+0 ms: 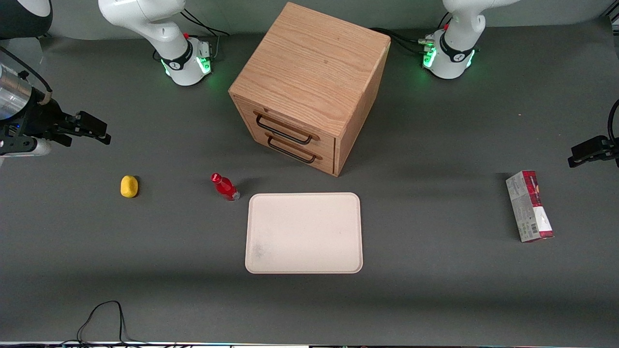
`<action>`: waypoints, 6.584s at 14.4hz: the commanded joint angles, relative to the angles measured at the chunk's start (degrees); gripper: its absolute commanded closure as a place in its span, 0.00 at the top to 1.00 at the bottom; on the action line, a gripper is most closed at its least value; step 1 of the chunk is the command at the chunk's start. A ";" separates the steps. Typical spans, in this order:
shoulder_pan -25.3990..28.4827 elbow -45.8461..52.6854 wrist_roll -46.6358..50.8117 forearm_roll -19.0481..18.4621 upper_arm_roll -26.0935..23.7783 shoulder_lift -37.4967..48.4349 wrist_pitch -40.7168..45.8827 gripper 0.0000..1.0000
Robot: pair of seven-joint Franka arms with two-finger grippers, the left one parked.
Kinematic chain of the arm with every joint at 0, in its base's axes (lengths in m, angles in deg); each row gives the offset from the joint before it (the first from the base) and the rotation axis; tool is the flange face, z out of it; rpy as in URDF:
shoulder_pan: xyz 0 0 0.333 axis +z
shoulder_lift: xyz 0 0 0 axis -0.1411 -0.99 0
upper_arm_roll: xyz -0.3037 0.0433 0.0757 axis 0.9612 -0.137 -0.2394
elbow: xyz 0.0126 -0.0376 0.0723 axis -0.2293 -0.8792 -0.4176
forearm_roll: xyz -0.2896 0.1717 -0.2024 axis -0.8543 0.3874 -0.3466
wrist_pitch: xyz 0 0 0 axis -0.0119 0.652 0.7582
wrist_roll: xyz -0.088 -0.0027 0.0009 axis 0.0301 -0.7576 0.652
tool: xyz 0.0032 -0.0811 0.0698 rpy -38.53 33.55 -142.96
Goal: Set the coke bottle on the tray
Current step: 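Move the right gripper down over the red Coca-Cola bottle lying beside the tray, then close the right gripper around the red bottle's body, then lift the red bottle and carry it over the white tray, then stand the red bottle upright on the tray and open the right gripper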
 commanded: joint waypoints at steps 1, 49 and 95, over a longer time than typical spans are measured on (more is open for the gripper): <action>0.07 2.78 -0.60 0.93 0.23 -0.90 1.51 1.00; 0.43 -11.66 14.53 -3.56 -17.70 -15.66 -31.20 0.00; 0.60 -0.78 7.13 2.76 -9.80 -13.78 -20.55 1.00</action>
